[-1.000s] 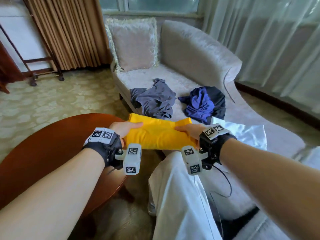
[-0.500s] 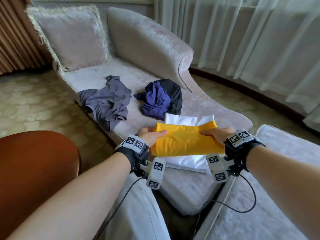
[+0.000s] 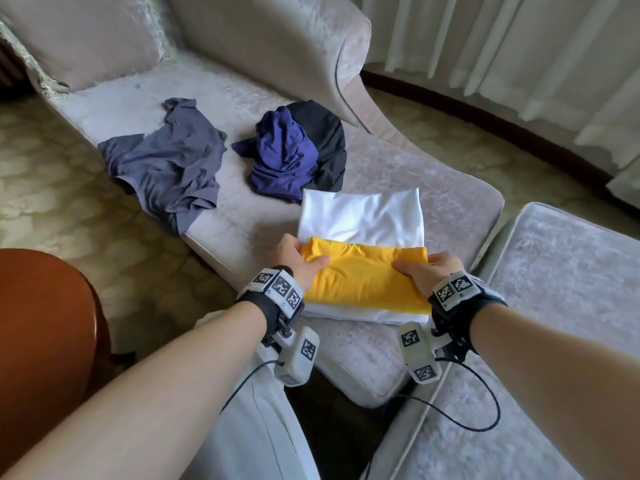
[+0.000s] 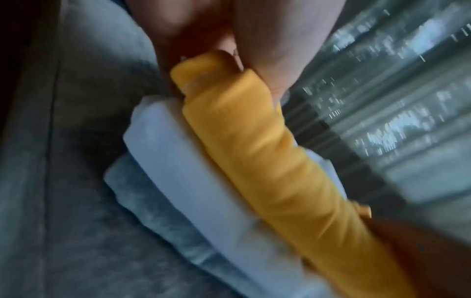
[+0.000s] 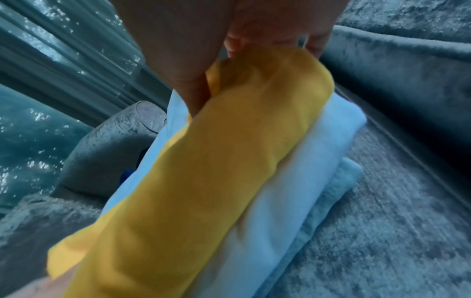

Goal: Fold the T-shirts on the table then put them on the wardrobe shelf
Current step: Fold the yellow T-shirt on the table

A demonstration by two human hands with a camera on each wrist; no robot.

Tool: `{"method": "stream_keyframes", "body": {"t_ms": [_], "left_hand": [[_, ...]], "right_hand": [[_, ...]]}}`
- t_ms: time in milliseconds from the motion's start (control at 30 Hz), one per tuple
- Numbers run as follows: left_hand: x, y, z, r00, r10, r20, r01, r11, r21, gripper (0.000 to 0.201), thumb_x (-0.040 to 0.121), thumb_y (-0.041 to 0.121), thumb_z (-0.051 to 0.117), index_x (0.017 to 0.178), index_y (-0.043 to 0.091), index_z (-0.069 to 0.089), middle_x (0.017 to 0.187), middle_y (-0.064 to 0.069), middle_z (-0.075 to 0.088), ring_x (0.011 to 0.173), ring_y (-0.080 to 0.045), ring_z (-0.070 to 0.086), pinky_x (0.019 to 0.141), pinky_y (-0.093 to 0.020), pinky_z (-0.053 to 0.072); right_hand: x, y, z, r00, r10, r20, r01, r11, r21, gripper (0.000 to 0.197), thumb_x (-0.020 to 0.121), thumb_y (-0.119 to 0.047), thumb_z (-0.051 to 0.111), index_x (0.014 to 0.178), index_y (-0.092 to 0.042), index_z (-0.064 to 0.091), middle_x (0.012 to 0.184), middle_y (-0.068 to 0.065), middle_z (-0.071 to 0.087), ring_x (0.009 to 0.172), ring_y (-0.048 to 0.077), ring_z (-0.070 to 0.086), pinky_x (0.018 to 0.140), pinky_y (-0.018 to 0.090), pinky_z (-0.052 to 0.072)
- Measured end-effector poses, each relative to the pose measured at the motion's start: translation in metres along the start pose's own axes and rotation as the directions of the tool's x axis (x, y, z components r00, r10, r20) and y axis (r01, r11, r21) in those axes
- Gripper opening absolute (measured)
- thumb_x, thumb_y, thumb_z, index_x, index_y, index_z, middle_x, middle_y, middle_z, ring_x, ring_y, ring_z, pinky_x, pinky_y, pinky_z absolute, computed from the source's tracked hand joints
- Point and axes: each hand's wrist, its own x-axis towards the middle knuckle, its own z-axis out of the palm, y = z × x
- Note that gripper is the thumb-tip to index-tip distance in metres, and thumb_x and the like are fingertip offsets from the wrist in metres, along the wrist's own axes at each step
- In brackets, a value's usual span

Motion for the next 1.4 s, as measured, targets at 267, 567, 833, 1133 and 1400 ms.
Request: {"method": "stream_keyframes", "body": {"t_ms": [267, 567, 833, 1133, 1400], "left_hand": [[-0.003, 0.01, -0.017, 0.945, 0.323, -0.056, -0.296, 0.915, 0.273, 0.039, 0.071, 0.023, 0.084, 0.093, 0.015, 0.053, 0.091, 0.003, 0.046, 0.086, -0.018, 0.044, 0.069, -0.022, 0.029], [0.006, 0.005, -0.04, 0.955, 0.143, 0.259, -0.161, 0.986, 0.049, 0.043, 0.09, 0.056, 0.056, 0.077, 0.018, 0.071, 0.08, -0.005, 0.07, 0.079, -0.022, 0.065, 0.077, -0.028, 0.052], [0.058, 0.008, -0.13, 0.966, -0.199, 0.166, 0.253, 0.864, -0.435, 0.035, 0.093, 0.05, 0.057, 0.083, 0.017, 0.065, 0.085, 0.0, 0.068, 0.07, -0.013, 0.062, 0.056, -0.025, 0.038], [0.121, -0.05, -0.214, 0.933, -0.333, 0.141, 0.346, 0.709, -0.615, 0.028, 0.1, 0.042, 0.046, 0.092, 0.018, 0.06, 0.098, 0.0, 0.063, 0.083, -0.015, 0.06, 0.071, -0.029, 0.039], [0.197, -0.099, -0.235, 0.917, -0.394, -0.056, 0.281, 0.742, -0.609, 0.036, 0.08, 0.029, 0.071, 0.114, 0.02, 0.073, 0.12, 0.001, 0.063, 0.097, -0.014, 0.056, 0.074, -0.028, 0.041]], "right_hand": [[-0.013, -0.028, 0.006, 0.967, -0.212, -0.139, 0.179, 0.959, -0.219, 0.027, 0.053, -0.044, 0.072, 0.069, -0.024, 0.063, 0.079, -0.003, 0.063, 0.091, 0.024, 0.054, 0.093, 0.043, 0.045], [-0.027, -0.051, 0.021, 0.986, -0.118, 0.122, 0.16, 0.886, -0.436, 0.015, 0.067, -0.028, 0.064, 0.065, -0.013, 0.059, 0.058, 0.0, 0.059, 0.053, 0.021, 0.054, 0.058, 0.019, 0.03], [-0.037, -0.145, 0.064, 0.941, -0.222, 0.256, 0.206, 0.975, 0.087, 0.013, 0.086, -0.015, 0.065, 0.092, -0.003, 0.067, 0.079, 0.006, 0.068, 0.059, 0.017, 0.06, 0.039, 0.016, 0.04], [-0.036, -0.233, 0.187, 0.884, -0.18, 0.43, 0.167, 0.984, 0.069, 0.039, 0.073, -0.028, 0.073, 0.105, -0.007, 0.067, 0.095, 0.01, 0.069, 0.088, 0.026, 0.067, 0.071, 0.033, 0.049], [-0.009, -0.281, 0.303, 0.697, -0.252, 0.671, 0.344, 0.939, -0.005, 0.051, 0.089, -0.013, 0.06, 0.138, -0.008, 0.046, 0.117, 0.003, 0.04, 0.122, 0.027, 0.045, 0.098, 0.042, 0.042]]}}
